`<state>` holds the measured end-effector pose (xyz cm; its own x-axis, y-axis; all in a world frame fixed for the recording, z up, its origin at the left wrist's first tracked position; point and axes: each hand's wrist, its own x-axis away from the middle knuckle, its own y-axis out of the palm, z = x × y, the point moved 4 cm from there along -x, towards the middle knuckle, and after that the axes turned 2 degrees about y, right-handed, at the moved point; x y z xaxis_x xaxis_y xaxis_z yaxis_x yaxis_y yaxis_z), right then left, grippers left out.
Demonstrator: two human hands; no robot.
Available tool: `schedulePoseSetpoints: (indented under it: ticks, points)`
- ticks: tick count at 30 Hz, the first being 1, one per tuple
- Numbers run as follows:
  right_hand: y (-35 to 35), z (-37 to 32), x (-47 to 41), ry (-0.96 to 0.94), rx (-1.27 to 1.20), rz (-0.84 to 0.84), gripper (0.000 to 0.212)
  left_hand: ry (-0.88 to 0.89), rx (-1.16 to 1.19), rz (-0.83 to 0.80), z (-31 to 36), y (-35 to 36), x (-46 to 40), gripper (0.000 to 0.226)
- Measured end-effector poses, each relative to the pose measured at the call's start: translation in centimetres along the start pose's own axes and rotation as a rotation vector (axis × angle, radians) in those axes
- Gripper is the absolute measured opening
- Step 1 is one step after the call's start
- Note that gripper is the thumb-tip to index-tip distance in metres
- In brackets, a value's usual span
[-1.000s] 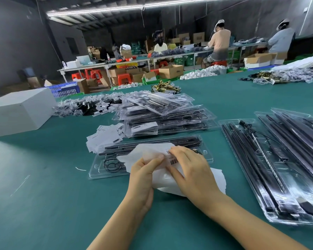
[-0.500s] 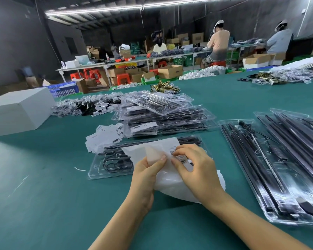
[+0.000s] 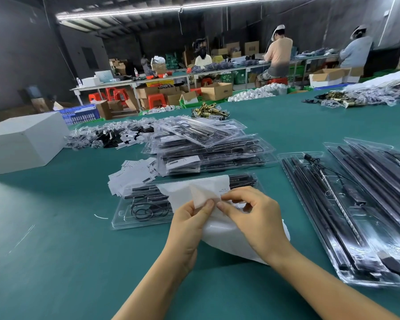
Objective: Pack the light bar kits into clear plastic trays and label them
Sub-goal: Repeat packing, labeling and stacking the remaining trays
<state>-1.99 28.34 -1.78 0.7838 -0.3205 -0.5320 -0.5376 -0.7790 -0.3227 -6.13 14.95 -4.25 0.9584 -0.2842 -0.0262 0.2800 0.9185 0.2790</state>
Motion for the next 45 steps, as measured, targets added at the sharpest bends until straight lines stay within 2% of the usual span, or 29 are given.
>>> schedulePoseSetpoints:
  ticks: [3, 6, 8, 12, 19, 26, 33, 35, 39, 45]
  points:
    - [0.0, 0.2, 0.0, 0.021, -0.02, 0.006, 0.011, -0.015, 0.009, -0.022, -0.1, 0.2, 0.1, 0.02]
    - [0.1, 0.3, 0.1, 0.051, -0.057, -0.009, 0.011, -0.021, 0.014, -0.031, 0.0, 0.2, 0.2, 0.023]
    - [0.1, 0.5, 0.1, 0.117, -0.132, -0.038, 0.013, -0.03, 0.023, -0.022, -0.1, 0.2, 0.1, 0.028]
    - [0.3, 1.1, -0.1, 0.266, -0.273, -0.095, 0.005, -0.044, 0.029, 0.001, 0.0, 0.3, 0.2, 0.018]
    - [0.7, 1.4, -0.2, 0.421, -0.509, -0.19, 0.003, -0.051, 0.042, -0.01, 0.1, 0.1, 0.2, 0.023]
    - [1.0, 1.8, -0.5, 0.571, -0.737, -0.312, 0.013, -0.05, 0.079, -0.063, 0.2, 0.0, 0.1, 0.018]
    - [0.4, 2.1, -1.0, 0.466, -0.581, -0.178, 0.003, -0.041, 0.125, 0.001, 0.0, -0.1, -0.1, 0.017]
    - [0.1, 2.2, -1.0, 0.46, -0.591, -0.149, 0.003, -0.028, 0.101, 0.042, -0.1, -0.3, -0.1, 0.01]
    - [-0.5, 2.1, -1.2, 0.425, -0.595, -0.095, 0.002, 0.037, -0.021, 0.113, -0.1, -0.8, -0.2, 0.012]
    - [-1.1, 1.9, -1.6, 0.512, -0.818, -0.054, 0.01, 0.122, -0.057, 0.165, 0.0, -1.1, -0.1, 0.014]
